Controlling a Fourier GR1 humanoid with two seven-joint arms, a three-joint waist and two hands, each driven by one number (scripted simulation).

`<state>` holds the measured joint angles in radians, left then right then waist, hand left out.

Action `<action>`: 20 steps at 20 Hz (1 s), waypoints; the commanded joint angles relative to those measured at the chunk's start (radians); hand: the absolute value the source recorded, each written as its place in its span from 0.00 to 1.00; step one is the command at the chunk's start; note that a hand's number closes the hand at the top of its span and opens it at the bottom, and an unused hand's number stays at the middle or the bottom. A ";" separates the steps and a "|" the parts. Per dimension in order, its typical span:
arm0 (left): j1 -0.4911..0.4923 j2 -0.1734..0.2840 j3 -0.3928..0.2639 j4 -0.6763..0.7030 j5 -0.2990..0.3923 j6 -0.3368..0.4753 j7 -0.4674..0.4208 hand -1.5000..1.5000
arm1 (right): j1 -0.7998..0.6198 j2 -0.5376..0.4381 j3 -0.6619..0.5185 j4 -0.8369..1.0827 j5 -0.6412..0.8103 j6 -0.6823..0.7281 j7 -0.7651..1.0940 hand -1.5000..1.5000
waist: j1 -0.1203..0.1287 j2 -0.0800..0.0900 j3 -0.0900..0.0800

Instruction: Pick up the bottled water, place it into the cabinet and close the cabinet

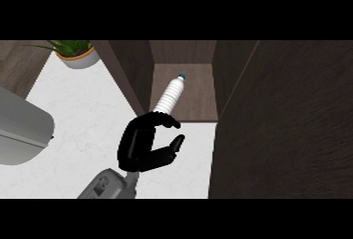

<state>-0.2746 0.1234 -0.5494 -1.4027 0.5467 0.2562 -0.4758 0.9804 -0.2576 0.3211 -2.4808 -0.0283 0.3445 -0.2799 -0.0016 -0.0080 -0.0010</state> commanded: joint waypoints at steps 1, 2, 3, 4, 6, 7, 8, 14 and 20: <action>0.138 0.095 -0.008 -0.146 0.018 -0.035 0.017 1.00 | 0.034 -0.097 -0.011 -0.124 0.062 0.054 0.068 1.00 | 0.018 -0.001 0.000; 0.150 0.092 -0.006 -0.146 0.007 -0.024 0.014 1.00 | 0.048 -0.097 0.037 -0.111 0.077 0.069 0.052 1.00 | 0.004 0.000 0.000; 0.154 0.089 -0.020 -0.189 -0.005 -0.001 0.037 1.00 | 0.019 -0.102 0.058 -0.095 0.103 0.079 0.045 1.00 | 0.006 0.000 0.000; 0.199 0.100 -0.029 -0.229 -0.010 0.012 0.024 1.00 | 0.023 -0.117 0.067 -0.115 0.122 0.088 0.038 1.00 | 0.008 -0.003 0.000; 0.240 0.140 0.032 -0.219 0.029 -0.041 -0.017 0.00 | 0.060 -0.156 0.110 -0.109 0.164 0.133 -0.021 1.00 | -0.009 -0.006 -0.001; 0.274 0.165 0.032 -0.244 0.032 -0.050 -0.022 0.00 | 0.042 -0.167 0.106 -0.198 0.159 0.117 0.035 1.00 | 0.006 -0.005 -0.002; 0.276 0.185 0.039 -0.290 0.030 -0.035 0.004 0.00 | -0.002 -0.172 0.115 -0.140 0.189 0.129 0.013 1.00 | 0.011 -0.006 -0.001; 0.415 0.266 0.117 -0.382 0.114 -0.103 -0.015 0.00 | 0.004 -0.210 0.229 -0.202 0.221 0.129 0.045 1.00 | 0.012 -0.007 -0.004; 0.501 0.314 0.195 -0.446 0.199 -0.143 -0.008 0.00 | -0.078 -0.268 0.360 -0.195 0.261 0.155 0.096 1.00 | 0.022 -0.014 -0.007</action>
<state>0.1564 0.4001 -0.3932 -1.8038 0.6998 0.1405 -0.4846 0.9280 -0.4722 0.5785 -2.4961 0.0429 0.4548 -0.2515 0.0150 -0.0165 -0.0060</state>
